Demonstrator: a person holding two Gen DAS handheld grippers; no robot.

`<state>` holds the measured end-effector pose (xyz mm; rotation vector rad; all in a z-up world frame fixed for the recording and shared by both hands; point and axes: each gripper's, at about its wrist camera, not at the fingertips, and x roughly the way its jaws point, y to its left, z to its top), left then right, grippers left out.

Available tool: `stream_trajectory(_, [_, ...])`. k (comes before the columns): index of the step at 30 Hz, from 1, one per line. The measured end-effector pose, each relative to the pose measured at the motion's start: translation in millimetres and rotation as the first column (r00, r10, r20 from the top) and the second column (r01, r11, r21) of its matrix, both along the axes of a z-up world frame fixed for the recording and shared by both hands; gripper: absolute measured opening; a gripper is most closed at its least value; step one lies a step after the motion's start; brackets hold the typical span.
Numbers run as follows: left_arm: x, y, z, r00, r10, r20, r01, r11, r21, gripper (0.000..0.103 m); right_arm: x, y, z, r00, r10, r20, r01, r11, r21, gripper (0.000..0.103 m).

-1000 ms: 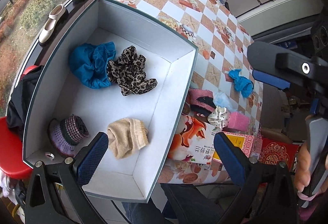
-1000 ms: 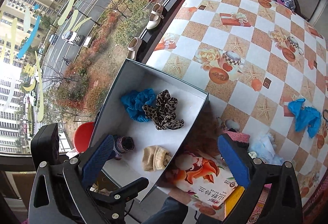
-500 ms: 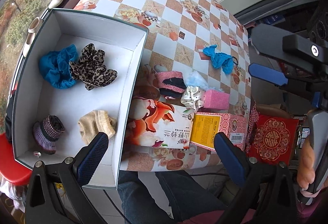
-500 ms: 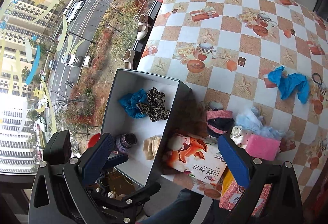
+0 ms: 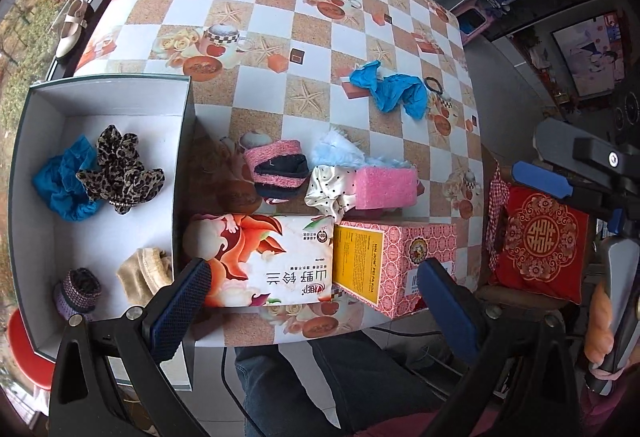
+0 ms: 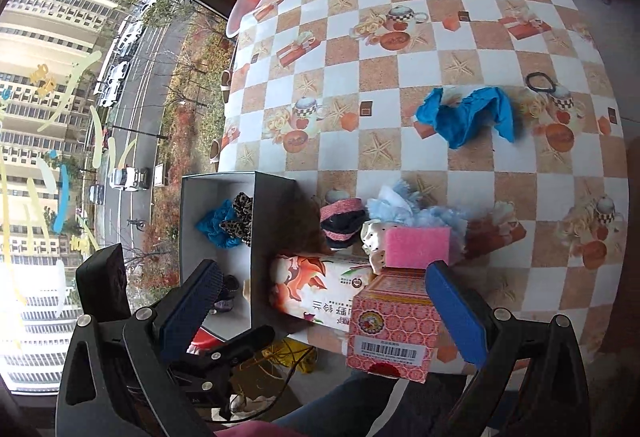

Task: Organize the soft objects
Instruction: 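Move both tools back over the table toward the remaining soft items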

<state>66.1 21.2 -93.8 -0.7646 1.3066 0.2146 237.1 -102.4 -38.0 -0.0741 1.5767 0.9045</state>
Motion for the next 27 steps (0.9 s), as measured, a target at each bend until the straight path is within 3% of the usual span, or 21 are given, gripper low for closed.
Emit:
stream_trajectory(8, [47, -2, -15, 0.997, -0.049, -0.062, 0.053, 0.997, 0.053, 0.103, 46, -49, -30, 0.993, -0.122, -0.004, 0.121, 0.99, -0.076, 0.102])
stream_trajectory(16, [77, 3, -39, 0.985, -0.063, -0.16, 0.082, 0.989, 0.119, 0.103, 66, -63, -98, 0.989, -0.125, -0.077, 0.108, 0.976, -0.19, 0.102])
stream_trajectory(21, [82, 7, -54, 0.974, -0.058, -0.221, 0.089, 0.987, 0.133, 0.103, 68, -55, -144, 0.967, -0.11, -0.231, 0.063, 0.978, -0.201, 0.102])
stream_trajectory(27, [81, 11, -65, 0.964, -0.039, -0.263, 0.076, 0.988, 0.132, 0.103, 57, -28, -182, 0.904, -0.024, -0.428, -0.051, 0.985, -0.163, 0.102])
